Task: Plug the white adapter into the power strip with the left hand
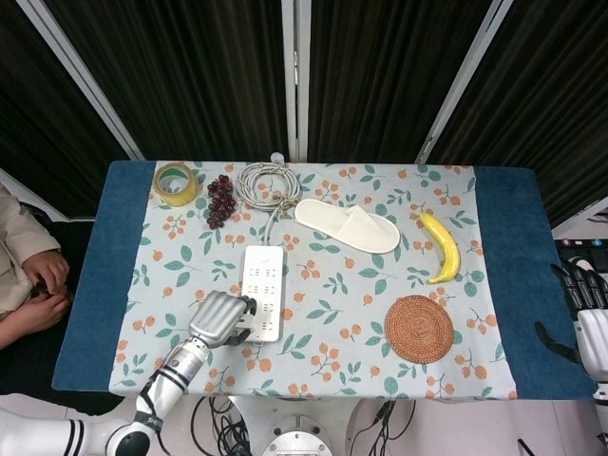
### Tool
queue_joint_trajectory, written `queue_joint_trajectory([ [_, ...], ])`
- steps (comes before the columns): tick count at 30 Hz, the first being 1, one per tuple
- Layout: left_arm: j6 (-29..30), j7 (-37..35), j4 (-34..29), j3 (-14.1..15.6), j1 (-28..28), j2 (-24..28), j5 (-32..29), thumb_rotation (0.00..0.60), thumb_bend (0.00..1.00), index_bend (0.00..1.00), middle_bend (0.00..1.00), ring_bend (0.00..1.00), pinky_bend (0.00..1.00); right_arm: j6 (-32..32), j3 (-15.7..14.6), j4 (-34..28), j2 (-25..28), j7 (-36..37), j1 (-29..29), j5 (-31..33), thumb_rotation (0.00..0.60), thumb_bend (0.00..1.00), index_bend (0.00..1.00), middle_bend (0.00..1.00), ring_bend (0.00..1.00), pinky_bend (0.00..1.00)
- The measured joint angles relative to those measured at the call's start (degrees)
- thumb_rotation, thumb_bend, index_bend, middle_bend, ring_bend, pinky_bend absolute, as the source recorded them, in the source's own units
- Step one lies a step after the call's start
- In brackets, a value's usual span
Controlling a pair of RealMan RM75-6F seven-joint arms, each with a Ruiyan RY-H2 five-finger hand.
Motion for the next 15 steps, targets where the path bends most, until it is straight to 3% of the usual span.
queue_joint_trajectory([
  [15,0.12,2.0,0.86,0.39,-0.59,-1.27,-1.39,0.6,0.45,0.82,0.94,0.8,0.59,0.28,0.04,0.27,-0.03,0.32,-0.27,0.17,0.6,0.22,0.0,0.0,0.0,0.0],
])
